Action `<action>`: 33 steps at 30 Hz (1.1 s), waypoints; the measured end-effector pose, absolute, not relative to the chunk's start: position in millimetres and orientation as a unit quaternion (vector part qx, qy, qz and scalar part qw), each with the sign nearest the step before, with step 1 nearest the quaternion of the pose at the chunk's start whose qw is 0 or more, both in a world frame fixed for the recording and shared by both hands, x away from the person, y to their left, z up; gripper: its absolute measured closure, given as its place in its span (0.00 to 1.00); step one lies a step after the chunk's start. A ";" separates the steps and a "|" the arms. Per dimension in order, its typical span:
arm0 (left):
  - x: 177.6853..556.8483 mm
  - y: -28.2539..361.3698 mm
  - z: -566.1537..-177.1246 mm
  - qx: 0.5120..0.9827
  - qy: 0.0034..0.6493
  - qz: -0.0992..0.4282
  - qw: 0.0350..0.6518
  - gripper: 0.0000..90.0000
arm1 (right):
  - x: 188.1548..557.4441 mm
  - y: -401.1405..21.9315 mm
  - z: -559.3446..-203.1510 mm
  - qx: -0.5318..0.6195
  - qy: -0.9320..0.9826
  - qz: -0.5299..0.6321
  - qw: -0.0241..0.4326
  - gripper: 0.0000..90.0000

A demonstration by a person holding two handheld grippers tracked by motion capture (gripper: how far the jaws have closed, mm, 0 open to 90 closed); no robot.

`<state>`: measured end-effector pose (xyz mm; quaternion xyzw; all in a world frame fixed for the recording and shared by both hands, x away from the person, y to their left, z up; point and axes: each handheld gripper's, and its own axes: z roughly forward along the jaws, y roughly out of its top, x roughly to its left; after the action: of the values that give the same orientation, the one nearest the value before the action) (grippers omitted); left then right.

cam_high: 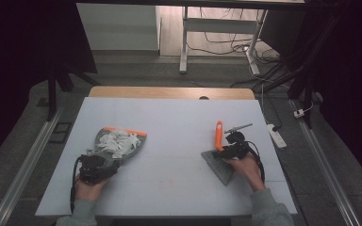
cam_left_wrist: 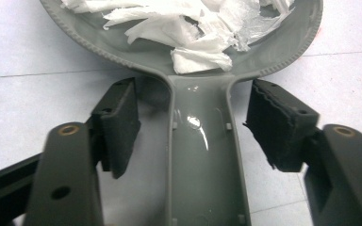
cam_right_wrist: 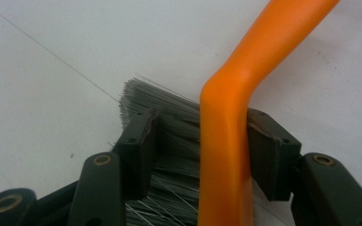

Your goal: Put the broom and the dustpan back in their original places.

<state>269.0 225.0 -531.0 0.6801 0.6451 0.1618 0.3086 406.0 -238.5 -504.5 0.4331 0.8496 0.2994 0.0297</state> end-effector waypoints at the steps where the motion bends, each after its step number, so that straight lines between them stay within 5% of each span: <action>1: 268.6 225.1 -530.5 0.679 0.645 0.165 0.309 0.34 | 406.1 -238.7 -504.7 0.435 0.849 0.298 0.033 0.50; 10: 265.4 228.3 -526.7 0.678 0.639 0.171 0.321 0.27 | 403.7 -243.4 -498.0 0.439 0.842 0.307 0.067 0.49; 33: 245.8 228.2 -505.6 0.738 0.549 0.178 0.349 0.31 | 359.0 -249.8 -482.4 0.366 0.847 0.372 0.105 0.53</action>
<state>245.8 228.2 -505.6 0.7381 0.5490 0.1785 0.3492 359.0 -249.8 -482.4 0.3660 0.8466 0.3719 0.1051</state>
